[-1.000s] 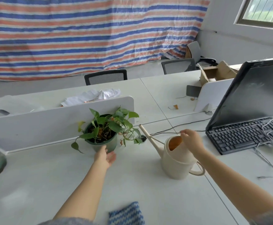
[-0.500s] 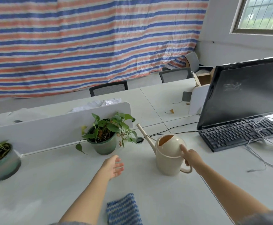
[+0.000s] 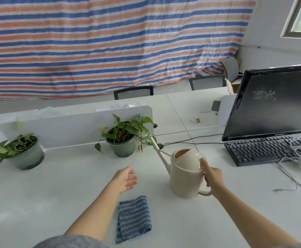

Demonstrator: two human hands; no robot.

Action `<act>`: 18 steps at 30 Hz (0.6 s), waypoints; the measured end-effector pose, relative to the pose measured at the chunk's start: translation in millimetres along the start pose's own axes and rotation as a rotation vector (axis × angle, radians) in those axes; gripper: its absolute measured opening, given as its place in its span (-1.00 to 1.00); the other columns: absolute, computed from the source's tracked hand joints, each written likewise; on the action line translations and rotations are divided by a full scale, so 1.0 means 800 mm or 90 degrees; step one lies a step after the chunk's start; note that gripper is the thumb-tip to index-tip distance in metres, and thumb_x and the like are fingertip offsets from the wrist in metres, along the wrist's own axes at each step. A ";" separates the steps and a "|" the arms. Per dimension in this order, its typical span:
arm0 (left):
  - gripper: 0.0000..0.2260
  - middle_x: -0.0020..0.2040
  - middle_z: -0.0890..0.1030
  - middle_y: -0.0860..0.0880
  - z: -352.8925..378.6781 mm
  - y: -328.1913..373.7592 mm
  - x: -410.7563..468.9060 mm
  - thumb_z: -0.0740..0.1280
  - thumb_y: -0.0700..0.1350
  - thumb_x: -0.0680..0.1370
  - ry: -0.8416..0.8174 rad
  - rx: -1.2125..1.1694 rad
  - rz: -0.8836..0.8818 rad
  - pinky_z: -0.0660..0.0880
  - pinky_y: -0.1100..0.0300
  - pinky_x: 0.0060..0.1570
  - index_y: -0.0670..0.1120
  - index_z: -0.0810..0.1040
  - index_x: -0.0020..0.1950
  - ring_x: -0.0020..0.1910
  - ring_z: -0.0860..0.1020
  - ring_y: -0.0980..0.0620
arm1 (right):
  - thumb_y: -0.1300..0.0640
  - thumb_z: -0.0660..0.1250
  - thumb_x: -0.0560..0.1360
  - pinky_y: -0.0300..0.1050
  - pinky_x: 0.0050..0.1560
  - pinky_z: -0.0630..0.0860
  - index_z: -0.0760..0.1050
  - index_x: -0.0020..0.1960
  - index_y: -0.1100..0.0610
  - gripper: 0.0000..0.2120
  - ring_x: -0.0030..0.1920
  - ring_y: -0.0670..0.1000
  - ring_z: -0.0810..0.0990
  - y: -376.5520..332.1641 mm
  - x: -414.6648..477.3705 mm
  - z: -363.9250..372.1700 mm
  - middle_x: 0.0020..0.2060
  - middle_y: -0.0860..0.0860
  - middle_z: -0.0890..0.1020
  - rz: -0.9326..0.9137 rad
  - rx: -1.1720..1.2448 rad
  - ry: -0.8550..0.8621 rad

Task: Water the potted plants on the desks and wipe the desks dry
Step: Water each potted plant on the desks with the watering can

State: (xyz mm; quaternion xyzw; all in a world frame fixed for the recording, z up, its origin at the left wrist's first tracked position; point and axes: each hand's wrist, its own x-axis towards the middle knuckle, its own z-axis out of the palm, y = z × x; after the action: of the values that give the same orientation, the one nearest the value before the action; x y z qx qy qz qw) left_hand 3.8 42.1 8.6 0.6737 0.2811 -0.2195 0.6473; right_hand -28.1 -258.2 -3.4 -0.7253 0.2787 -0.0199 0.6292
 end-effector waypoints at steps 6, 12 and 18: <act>-0.75 0.12 0.51 -0.13 -0.004 -0.018 -0.029 0.26 0.02 0.56 -0.010 -0.083 0.090 0.45 0.03 0.03 -0.06 0.44 0.16 0.06 0.50 -0.13 | -0.07 0.30 0.46 -0.15 -0.41 0.17 0.17 -0.47 0.12 -0.51 -0.50 0.01 0.19 -0.014 -0.028 0.012 -0.56 0.03 0.25 -0.057 0.007 -0.103; -0.76 0.08 0.57 -0.10 -0.037 -0.040 -0.070 0.25 0.05 0.56 0.027 -0.139 0.161 0.46 0.03 0.04 -0.04 0.48 0.14 0.05 0.55 -0.12 | -0.02 0.29 0.49 -0.17 -0.45 0.15 0.19 -0.49 0.12 -0.52 -0.52 0.00 0.19 -0.025 -0.070 0.064 -0.57 0.03 0.25 -0.102 -0.005 -0.215; -0.85 0.01 0.56 -0.12 -0.114 -0.083 -0.116 0.21 -0.01 0.59 0.145 -0.152 0.159 0.47 0.03 0.04 -0.06 0.48 0.04 0.02 0.55 -0.13 | -0.03 0.30 0.49 -0.22 -0.48 0.17 0.19 -0.48 0.12 -0.52 -0.52 -0.03 0.19 -0.026 -0.130 0.124 -0.57 0.01 0.24 -0.152 -0.037 -0.331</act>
State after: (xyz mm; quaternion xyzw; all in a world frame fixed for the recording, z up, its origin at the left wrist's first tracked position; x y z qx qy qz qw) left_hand -115.4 124.7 26.2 0.6419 0.2908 -0.0254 0.7091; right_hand -70.7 -122.9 28.9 -0.7514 0.0213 0.1004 0.6518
